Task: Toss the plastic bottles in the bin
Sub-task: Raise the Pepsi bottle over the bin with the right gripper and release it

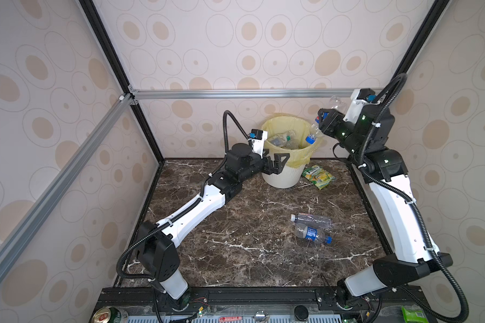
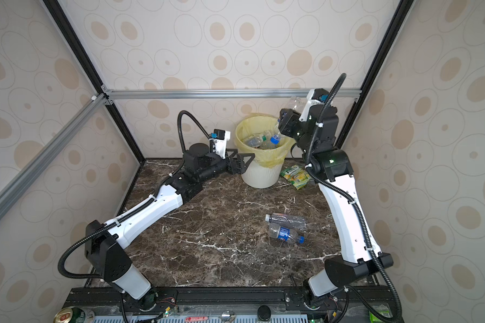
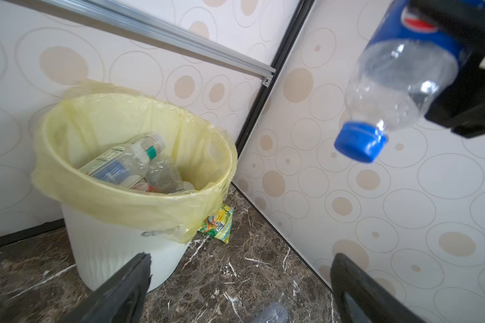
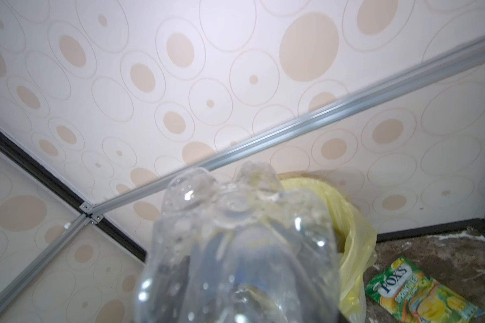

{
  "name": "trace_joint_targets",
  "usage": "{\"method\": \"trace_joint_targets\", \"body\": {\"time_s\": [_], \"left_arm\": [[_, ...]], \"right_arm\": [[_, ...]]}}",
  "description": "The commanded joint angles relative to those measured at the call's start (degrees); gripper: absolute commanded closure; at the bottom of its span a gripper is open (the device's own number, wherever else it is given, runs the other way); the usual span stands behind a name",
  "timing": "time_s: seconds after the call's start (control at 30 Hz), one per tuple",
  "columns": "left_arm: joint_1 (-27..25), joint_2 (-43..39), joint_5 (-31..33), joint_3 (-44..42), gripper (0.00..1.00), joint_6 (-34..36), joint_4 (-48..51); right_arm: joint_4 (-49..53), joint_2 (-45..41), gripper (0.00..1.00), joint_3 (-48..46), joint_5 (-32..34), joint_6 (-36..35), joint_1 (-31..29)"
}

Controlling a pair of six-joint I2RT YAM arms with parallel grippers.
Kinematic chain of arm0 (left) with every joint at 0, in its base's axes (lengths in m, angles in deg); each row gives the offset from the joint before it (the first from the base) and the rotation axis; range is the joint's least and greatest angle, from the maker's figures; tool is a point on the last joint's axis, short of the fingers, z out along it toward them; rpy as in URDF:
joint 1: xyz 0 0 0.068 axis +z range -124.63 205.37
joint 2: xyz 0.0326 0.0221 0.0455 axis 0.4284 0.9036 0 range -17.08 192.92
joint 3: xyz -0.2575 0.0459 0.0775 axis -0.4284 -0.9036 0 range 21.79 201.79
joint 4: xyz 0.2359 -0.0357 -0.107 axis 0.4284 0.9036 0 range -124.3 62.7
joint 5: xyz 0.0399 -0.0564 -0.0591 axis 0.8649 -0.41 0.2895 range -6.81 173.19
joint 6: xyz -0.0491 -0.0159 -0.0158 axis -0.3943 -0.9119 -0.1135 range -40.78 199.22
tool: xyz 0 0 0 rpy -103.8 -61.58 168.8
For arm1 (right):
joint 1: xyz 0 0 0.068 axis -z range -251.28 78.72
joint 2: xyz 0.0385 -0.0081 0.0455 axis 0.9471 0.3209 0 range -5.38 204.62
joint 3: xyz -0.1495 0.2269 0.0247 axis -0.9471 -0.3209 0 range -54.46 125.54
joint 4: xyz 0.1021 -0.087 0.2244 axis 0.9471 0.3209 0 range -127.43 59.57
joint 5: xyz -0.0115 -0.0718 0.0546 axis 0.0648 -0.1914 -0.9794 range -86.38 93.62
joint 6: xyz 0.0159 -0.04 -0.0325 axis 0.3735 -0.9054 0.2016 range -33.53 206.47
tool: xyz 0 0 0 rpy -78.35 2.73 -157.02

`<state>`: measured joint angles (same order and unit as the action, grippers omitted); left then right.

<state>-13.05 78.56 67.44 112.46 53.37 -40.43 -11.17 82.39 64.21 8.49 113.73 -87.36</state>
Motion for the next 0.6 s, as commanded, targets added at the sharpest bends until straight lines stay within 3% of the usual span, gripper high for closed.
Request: {"method": "trace_joint_targets", "body": {"time_s": [0.0, 0.23, 0.4, 0.47, 0.57], "left_arm": [[-0.7, 1.5, 1.5, 5.6, 0.01, 3.9, 2.3], [-1.2, 2.2, 2.4, 6.3, 0.01, 5.2, 2.1], [-1.1, 2.1, 3.4, 5.0, 0.01, 5.9, 3.3], [-1.1, 1.7, 3.7, 4.1, 0.01, 6.1, 3.7], [-1.1, 0.5, 4.7, 2.1, 0.01, 6.6, 4.3]], "right_arm": [[1.8, 1.9, 0.49, 5.5, 0.8, -2.1, 1.6], [-1.8, 5.5, 0.49, 9.0, 1.4, -1.2, 2.1], [3.6, 21.6, 0.49, 19.4, -2.3, 5.1, 4.3], [8.5, 29.7, 0.42, 27.6, -3.1, 7.0, 4.9], [16.8, 38.7, 0.18, 39.3, -5.5, 10.4, 6.2]]}}
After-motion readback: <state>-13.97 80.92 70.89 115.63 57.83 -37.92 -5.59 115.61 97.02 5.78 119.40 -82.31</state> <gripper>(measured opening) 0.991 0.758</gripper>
